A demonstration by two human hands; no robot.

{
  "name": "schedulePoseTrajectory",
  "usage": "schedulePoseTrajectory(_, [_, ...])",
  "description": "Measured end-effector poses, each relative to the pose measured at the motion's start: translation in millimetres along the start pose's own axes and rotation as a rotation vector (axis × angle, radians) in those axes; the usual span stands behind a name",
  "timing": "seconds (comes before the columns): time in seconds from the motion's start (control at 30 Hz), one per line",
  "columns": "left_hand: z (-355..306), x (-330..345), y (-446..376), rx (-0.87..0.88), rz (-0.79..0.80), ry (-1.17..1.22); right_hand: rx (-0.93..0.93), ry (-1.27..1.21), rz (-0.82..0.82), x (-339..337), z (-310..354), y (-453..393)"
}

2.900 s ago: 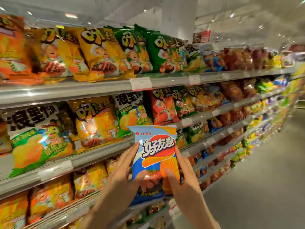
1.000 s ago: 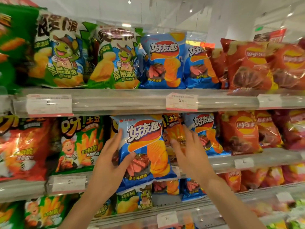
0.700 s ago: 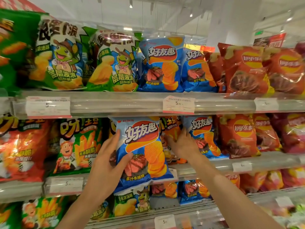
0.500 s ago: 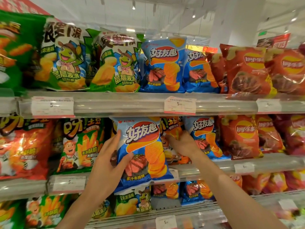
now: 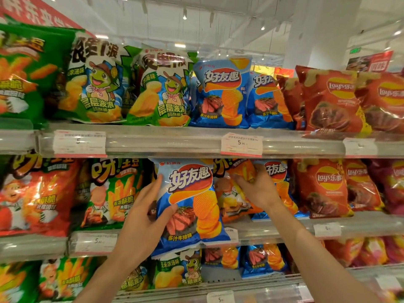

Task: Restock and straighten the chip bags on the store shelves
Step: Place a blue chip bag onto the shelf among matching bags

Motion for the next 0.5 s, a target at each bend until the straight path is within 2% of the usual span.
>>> schedulePoseTrajectory(0.3, [-7,17,-9,0.009,0.025,-0.023,0.018,-0.011,-0.069,-61,-15,10])
schedulePoseTrajectory(0.5, [-19,47,-33,0.046,0.071,-0.028,0.055,-0.014,-0.129,-96,-52,23])
Point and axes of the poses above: each hand's wrist, its own y-axis away from the middle knuckle, its own x-axis out of the palm, z = x × y, the point moved 4 cm from there along -y, towards the middle knuckle, and after that the axes turned 13 degrees about x, right-handed, at the moved point
